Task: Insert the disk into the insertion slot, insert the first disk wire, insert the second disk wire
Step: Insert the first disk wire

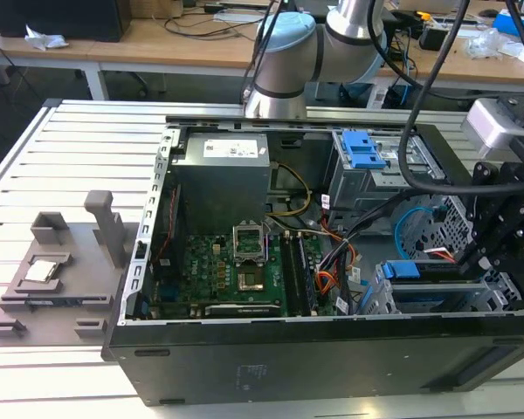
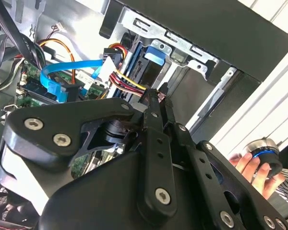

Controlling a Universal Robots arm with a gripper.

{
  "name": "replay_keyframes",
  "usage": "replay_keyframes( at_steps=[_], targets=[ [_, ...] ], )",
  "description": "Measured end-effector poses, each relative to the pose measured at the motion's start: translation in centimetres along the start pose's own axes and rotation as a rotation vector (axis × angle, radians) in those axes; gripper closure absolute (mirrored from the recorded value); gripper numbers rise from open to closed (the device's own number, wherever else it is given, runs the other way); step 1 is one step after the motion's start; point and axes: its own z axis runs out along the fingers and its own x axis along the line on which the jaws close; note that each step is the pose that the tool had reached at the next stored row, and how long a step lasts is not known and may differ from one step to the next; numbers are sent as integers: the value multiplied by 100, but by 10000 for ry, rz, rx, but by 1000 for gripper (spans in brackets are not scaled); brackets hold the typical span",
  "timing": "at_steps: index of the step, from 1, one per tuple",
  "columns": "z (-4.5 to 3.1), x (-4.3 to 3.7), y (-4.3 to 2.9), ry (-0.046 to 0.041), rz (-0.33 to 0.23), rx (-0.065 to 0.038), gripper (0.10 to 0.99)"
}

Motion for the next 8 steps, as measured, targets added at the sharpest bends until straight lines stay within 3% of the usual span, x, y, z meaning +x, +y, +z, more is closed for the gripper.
replay_keyframes(
  at_steps=[8],
  targets=[
    [63,-1,-7,1,-1,-5,922]
  ],
)
